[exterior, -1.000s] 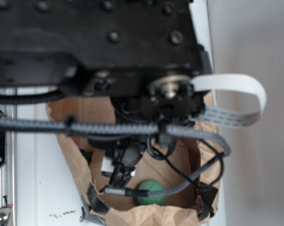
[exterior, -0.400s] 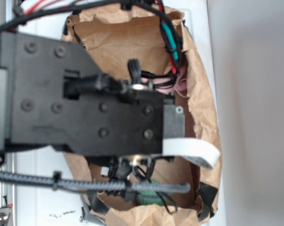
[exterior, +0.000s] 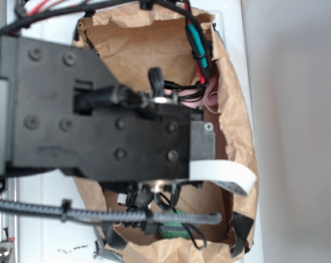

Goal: Grab the green ball.

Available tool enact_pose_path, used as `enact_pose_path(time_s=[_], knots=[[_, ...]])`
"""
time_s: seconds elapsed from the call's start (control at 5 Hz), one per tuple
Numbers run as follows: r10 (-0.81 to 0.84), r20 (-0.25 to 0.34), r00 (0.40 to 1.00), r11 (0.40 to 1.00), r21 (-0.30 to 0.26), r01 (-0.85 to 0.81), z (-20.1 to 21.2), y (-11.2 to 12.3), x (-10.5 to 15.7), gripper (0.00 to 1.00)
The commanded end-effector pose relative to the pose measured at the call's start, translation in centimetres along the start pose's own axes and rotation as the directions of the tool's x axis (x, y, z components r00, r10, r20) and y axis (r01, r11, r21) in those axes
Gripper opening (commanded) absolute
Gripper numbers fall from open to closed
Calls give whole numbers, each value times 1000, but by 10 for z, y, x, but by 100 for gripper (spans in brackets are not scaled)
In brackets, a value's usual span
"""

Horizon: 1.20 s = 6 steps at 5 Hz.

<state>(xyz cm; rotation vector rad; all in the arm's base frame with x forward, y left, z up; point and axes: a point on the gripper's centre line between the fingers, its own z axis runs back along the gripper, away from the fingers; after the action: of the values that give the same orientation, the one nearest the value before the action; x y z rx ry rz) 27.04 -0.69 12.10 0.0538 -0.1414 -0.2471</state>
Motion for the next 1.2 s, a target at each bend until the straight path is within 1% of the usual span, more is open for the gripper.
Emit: enact_pose_path(time_s=[0.0,0.2,0.4,0.6,0.8,1.0], knots=[[-219,31,975,967,-126,221,5,24,34,100],[-284,70,956,947,-133,291,1,35,48,100],[-368,114,923,921,-97,379,1,44,53,100],[-468,125,875,876,-63,478,4,50,43,100],[-595,113,796,794,-73,604,-1,58,30,100],[-657,111,746,741,-93,665,1,58,16,100]])
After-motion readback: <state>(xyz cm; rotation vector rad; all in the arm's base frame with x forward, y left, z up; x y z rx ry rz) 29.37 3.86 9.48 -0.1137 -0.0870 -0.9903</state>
